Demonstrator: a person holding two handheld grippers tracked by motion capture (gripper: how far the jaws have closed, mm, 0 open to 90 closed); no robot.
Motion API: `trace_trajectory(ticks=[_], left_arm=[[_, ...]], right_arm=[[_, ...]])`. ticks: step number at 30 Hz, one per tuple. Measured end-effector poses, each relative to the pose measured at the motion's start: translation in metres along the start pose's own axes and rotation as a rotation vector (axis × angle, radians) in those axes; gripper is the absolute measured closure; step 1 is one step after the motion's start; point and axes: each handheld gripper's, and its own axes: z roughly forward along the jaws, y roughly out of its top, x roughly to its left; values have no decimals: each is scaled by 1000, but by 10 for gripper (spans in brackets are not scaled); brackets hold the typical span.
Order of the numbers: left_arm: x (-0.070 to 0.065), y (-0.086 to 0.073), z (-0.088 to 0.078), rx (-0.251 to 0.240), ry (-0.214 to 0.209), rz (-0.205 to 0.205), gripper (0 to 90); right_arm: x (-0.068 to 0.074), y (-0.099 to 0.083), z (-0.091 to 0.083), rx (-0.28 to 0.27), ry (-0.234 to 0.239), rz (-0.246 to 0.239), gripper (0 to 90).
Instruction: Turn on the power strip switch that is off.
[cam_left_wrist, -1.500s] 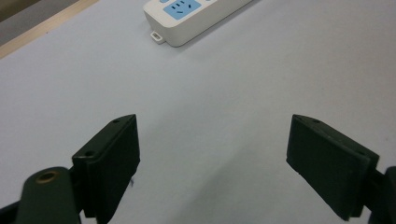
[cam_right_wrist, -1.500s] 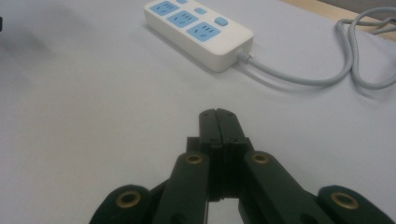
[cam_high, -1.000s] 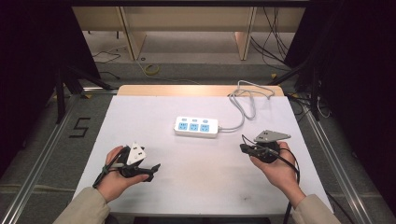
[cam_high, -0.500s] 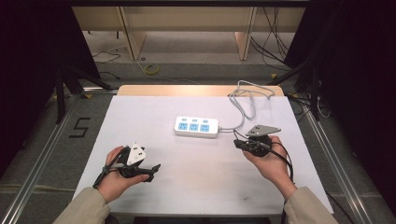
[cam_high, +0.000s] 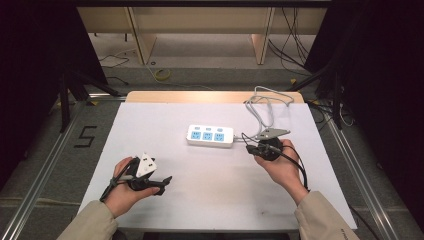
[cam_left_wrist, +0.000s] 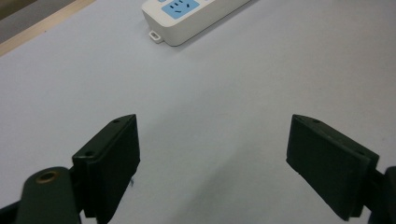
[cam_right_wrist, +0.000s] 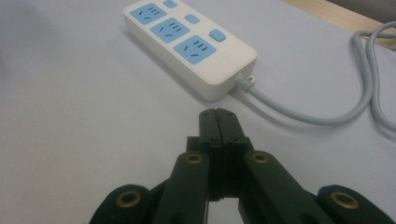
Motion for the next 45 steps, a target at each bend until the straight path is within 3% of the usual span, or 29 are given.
trace_trajectory(ticks=[45], left_arm=[[0, 0, 0, 5, -8, -8, 169]], right_arm=[[-4, 36, 36, 11, -21, 6, 900]])
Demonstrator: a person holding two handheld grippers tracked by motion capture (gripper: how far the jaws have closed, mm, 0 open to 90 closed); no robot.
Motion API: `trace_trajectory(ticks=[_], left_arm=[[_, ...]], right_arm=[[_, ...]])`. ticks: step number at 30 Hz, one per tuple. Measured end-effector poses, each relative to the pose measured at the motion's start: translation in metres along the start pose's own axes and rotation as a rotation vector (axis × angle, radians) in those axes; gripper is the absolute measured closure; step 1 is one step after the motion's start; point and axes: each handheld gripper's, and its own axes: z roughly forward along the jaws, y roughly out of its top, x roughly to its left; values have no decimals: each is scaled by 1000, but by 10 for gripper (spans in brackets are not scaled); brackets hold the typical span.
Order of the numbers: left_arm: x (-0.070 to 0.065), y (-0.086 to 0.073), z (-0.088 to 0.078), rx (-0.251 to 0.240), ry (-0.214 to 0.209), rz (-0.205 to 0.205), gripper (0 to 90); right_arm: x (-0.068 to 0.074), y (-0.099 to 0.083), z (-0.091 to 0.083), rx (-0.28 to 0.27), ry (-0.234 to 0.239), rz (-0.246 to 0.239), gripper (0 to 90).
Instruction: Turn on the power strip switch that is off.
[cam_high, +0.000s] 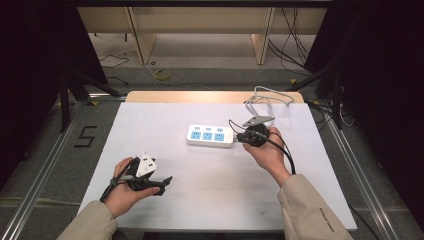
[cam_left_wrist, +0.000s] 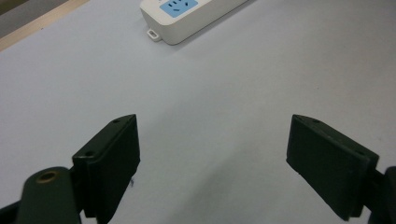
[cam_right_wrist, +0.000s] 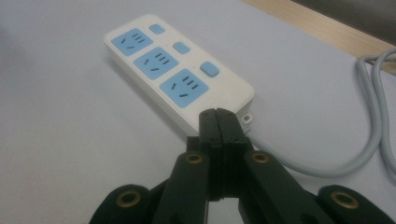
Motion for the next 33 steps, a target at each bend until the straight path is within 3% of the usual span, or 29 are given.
trace_trajectory(ticks=[33], left_arm=[[0, 0, 0, 0, 0, -3, 171]], right_arm=[[0, 11, 19, 29, -3, 7, 900]])
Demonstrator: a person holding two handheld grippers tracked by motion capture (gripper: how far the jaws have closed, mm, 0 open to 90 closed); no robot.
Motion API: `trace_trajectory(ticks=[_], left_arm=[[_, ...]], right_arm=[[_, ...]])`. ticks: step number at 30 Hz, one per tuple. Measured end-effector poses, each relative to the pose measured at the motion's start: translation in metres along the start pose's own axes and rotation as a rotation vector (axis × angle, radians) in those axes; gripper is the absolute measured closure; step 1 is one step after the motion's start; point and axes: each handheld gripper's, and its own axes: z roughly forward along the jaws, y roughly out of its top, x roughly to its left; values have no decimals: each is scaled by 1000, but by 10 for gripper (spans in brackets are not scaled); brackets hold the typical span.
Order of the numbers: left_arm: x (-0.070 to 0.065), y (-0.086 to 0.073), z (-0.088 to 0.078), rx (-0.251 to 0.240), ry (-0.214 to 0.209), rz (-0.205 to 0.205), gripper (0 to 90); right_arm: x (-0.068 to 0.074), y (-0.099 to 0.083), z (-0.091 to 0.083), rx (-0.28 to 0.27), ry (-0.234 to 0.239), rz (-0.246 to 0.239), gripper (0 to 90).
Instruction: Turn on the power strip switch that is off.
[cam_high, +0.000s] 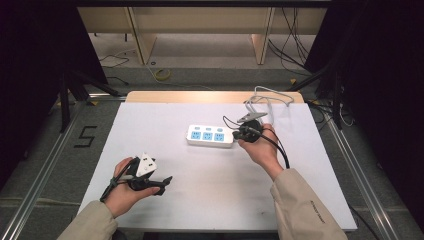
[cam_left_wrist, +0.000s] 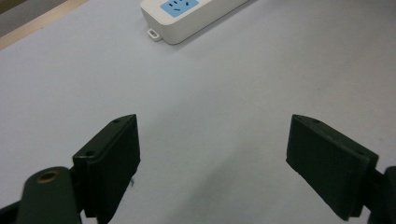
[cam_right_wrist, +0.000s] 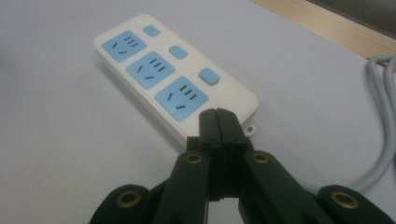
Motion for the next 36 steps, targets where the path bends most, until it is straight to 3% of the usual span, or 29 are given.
trace_trajectory(ticks=[36], left_arm=[[0, 0, 0, 0, -2, 4, 171]], right_arm=[[-5, 15, 20, 41, 1, 15, 900]])
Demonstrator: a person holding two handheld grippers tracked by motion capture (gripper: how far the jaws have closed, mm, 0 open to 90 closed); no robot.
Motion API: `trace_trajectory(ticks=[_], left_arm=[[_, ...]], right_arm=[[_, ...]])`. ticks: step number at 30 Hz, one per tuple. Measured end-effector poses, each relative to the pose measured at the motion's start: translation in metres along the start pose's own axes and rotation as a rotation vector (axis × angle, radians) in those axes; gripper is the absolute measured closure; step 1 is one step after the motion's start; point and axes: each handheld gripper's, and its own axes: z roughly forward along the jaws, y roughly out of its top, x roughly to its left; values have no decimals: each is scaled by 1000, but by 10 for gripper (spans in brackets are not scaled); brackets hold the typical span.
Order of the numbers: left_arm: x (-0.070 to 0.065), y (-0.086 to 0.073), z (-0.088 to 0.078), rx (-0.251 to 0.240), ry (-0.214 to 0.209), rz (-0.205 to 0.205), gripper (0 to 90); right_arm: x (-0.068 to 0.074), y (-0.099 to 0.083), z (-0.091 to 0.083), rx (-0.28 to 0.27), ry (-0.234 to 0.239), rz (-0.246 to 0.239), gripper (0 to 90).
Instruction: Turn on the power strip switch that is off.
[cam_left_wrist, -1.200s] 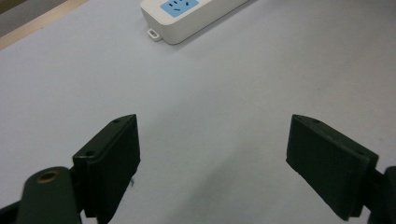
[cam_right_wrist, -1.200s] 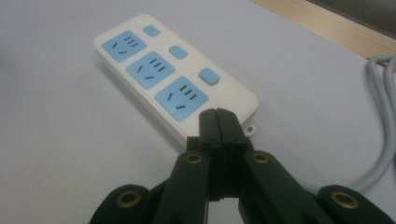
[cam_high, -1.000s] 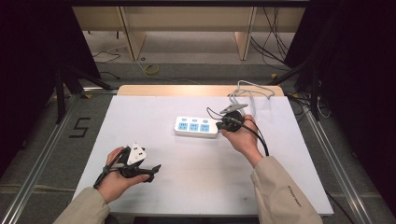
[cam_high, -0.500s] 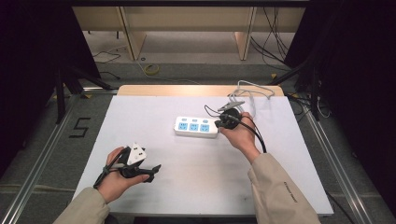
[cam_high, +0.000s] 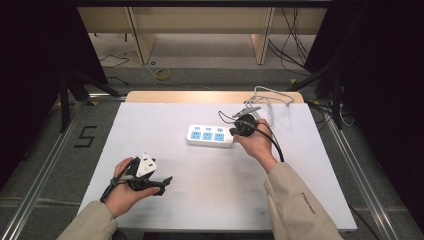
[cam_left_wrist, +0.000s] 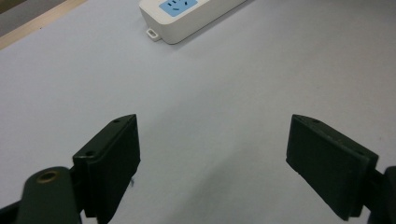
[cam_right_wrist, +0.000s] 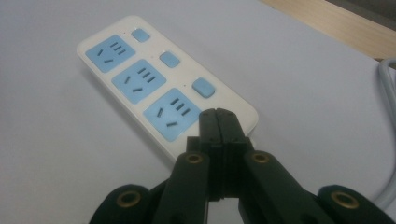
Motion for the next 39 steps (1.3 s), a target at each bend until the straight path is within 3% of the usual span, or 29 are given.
trace_trajectory(ticks=[39], left_arm=[[0, 0, 0, -3, -2, -2, 173]], right_arm=[[1, 17, 26, 20, 13, 0, 900]])
